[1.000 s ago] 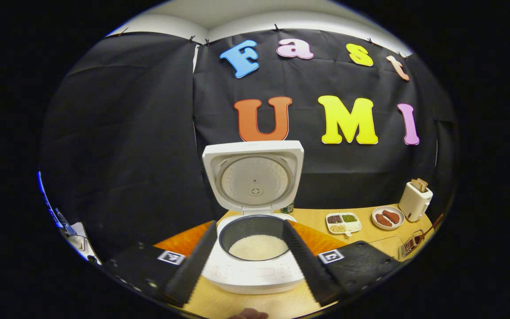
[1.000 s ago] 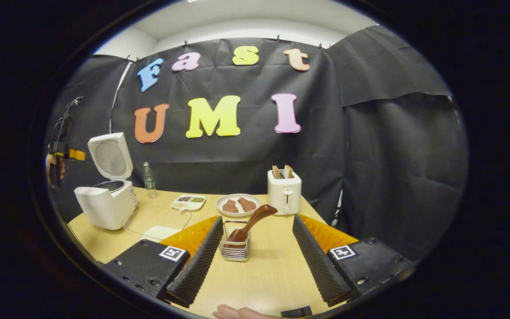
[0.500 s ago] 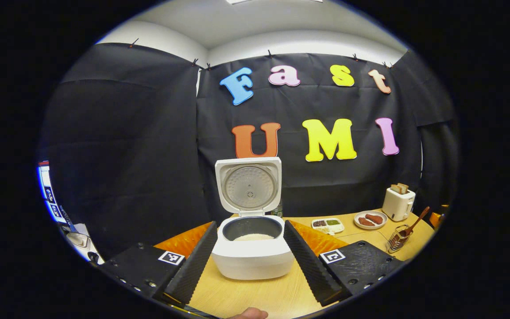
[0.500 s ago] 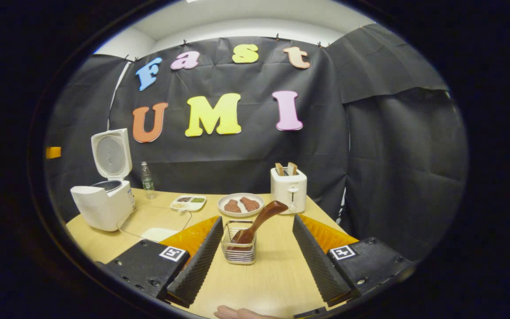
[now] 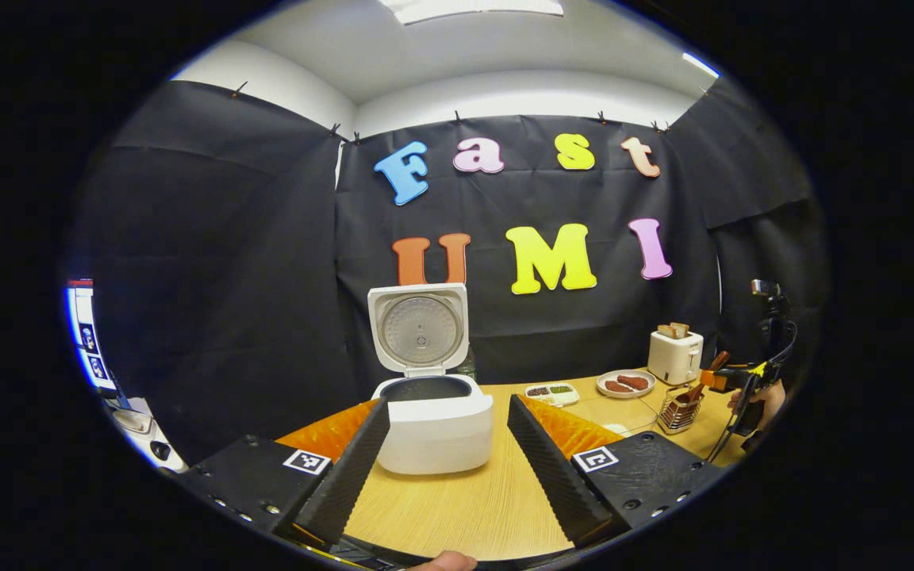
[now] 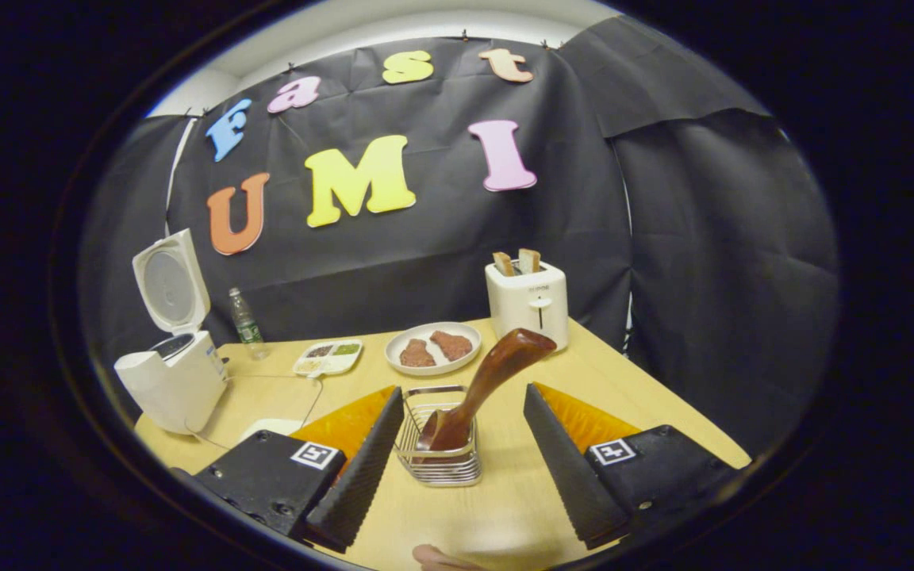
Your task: Close the left gripper, press the button to open the rice cooker; take a wooden spoon from the chopstick holder with the right hand, scoop a spoonful of rice and pour it into the rice cooker, then put the wooden spoon back into the chopstick holder.
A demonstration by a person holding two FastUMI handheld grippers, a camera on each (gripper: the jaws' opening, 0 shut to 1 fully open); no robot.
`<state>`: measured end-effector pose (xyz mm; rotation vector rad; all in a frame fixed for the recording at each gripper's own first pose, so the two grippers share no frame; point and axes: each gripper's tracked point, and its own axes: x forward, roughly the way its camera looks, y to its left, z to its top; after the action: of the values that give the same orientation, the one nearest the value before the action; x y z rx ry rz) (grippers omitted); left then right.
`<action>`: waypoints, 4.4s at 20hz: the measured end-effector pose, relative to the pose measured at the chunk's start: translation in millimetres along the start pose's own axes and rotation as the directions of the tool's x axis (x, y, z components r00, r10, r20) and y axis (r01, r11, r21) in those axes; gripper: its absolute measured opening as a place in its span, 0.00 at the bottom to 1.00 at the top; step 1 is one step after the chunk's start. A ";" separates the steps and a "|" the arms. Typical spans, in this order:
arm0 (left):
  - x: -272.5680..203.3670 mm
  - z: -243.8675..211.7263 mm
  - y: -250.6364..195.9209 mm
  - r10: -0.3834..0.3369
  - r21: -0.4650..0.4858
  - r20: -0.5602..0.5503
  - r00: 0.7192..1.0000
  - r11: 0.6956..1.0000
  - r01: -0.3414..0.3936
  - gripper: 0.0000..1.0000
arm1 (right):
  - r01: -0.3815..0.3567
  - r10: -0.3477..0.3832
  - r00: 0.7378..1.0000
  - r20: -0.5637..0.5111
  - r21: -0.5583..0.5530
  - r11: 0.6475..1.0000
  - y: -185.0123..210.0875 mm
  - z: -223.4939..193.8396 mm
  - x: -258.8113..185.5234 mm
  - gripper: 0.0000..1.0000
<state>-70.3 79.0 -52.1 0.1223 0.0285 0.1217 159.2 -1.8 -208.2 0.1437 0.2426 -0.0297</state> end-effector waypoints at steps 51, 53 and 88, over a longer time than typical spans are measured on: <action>-51.4 -2.8 29.1 -0.072 -0.078 0.079 0.994 0.994 0.078 0.95 | -0.079 0.087 0.996 0.028 -0.224 0.971 209.4 -1.4 29.9 0.11; -49.6 -7.9 32.6 -0.067 -0.078 0.070 0.995 0.994 0.072 0.95 | -0.037 0.047 0.998 0.033 -0.252 0.967 205.4 -8.9 40.6 0.11; -31.7 -21.0 15.4 -0.053 -0.049 0.014 0.999 0.997 0.053 0.95 | -0.208 0.427 0.884 -0.188 0.661 0.721 218.6 -40.5 41.7 0.11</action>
<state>-104.4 92.8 -70.4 0.0728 0.0157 0.0686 200.3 219.9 -226.9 0.8725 0.5400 0.2740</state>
